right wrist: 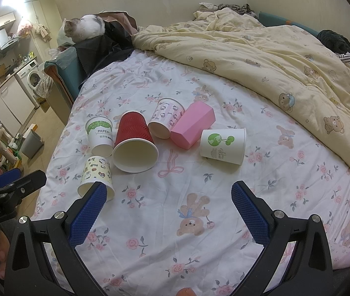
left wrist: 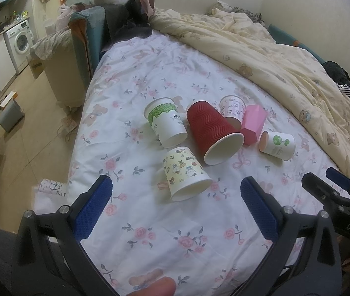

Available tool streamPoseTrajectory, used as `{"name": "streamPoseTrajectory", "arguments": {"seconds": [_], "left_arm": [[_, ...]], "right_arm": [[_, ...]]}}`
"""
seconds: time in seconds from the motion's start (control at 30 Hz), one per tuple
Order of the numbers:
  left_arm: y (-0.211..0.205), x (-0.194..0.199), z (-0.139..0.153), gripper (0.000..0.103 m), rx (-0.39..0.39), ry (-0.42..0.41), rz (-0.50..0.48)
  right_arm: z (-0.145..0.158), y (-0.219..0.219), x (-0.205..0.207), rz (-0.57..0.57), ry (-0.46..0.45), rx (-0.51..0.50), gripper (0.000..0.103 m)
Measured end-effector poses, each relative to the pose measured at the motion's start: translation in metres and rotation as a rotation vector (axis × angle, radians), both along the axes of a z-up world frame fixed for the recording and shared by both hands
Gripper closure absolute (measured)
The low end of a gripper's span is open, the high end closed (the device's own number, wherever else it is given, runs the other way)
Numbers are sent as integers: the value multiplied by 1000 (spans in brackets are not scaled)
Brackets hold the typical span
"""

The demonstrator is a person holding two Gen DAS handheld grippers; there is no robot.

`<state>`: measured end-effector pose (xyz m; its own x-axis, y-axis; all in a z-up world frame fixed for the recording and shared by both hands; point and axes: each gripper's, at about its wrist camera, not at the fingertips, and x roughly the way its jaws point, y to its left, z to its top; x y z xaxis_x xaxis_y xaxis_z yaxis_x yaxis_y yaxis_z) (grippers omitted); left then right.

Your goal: Flip cup upside down

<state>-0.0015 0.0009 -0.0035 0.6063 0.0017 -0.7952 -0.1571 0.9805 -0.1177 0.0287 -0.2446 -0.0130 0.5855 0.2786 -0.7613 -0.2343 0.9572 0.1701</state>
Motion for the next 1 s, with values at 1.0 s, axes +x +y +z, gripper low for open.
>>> {"name": "streamPoseTrajectory", "arguments": {"seconds": [1.0], "left_arm": [[13,16,-9,1,-18,155,53]], "right_arm": [[-9,-4,2,-29,48,-1,0]]}}
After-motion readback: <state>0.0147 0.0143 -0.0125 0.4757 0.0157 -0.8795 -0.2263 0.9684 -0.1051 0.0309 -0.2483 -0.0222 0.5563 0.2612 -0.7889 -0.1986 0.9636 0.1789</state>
